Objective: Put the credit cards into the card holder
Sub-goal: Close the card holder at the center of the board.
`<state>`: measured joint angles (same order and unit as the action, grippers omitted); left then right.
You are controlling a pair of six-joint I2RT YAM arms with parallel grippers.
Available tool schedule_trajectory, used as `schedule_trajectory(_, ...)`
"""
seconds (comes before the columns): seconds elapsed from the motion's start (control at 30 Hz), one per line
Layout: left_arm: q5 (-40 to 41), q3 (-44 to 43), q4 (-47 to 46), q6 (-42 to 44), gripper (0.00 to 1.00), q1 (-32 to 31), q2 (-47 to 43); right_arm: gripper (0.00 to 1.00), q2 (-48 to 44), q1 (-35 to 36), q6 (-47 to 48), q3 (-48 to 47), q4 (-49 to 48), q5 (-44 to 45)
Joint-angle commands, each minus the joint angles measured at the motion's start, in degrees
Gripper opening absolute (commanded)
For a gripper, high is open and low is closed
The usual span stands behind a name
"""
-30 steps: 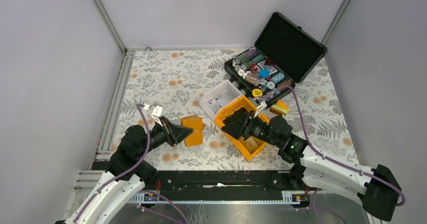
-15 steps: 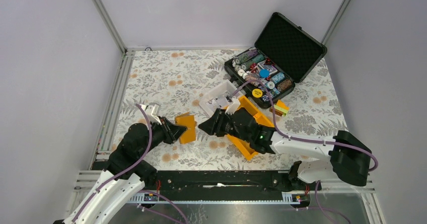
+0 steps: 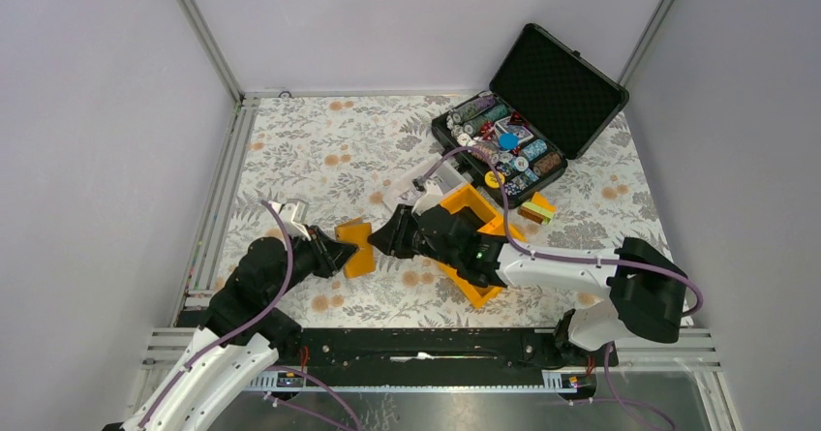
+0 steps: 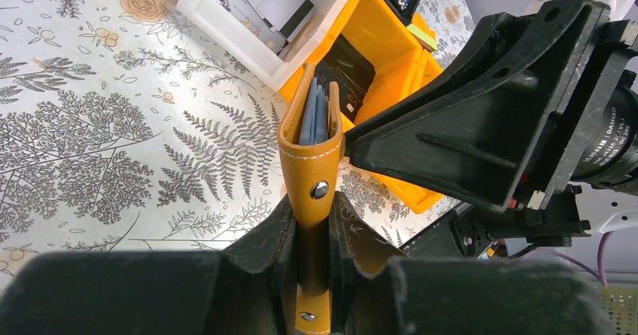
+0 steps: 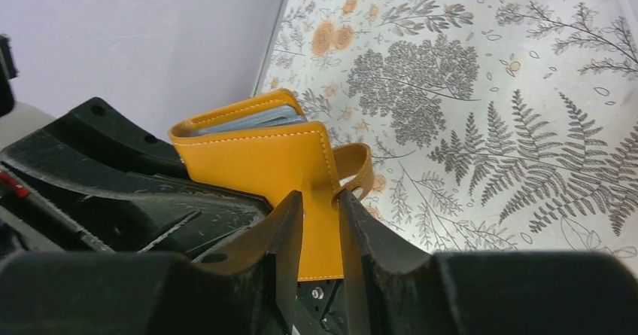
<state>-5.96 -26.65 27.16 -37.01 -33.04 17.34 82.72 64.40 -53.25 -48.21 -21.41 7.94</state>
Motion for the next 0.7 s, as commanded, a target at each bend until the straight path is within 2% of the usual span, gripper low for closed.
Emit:
schedule_trajectory(0.0,1.4,-2.6,-2.5,0.7,0.00,0.3,-1.1,0.31,0.9,1.2,0.1,-3.3,4.3,4.4)
schedule_trajectory(0.13,1.5,-2.6,-2.4,0.8,0.00,0.3,-1.3,0.30,1.4,1.3,-0.2,-3.4,6.0,5.7)
schedule_trajectory(0.37,1.2,-2.6,-2.3,0.7,0.00,0.3,-0.8,0.22,1.1,1.5,-0.1,-2.2,4.3,6.5)
schedule_trajectory(0.5,1.0,-2.6,-2.4,0.8,0.00,0.3,-0.3,0.12,0.6,1.5,0.5,-1.1,2.7,6.5)
schedule_trajectory(0.6,1.5,-2.6,-2.2,0.7,0.00,0.3,-0.2,0.00,-0.2,1.5,1.7,-0.3,1.9,6.5)
schedule_trajectory(0.67,2.3,-2.8,-1.8,0.7,0.00,0.3,-0.1,0.00,-0.8,1.5,3.5,0.4,1.7,6.0)
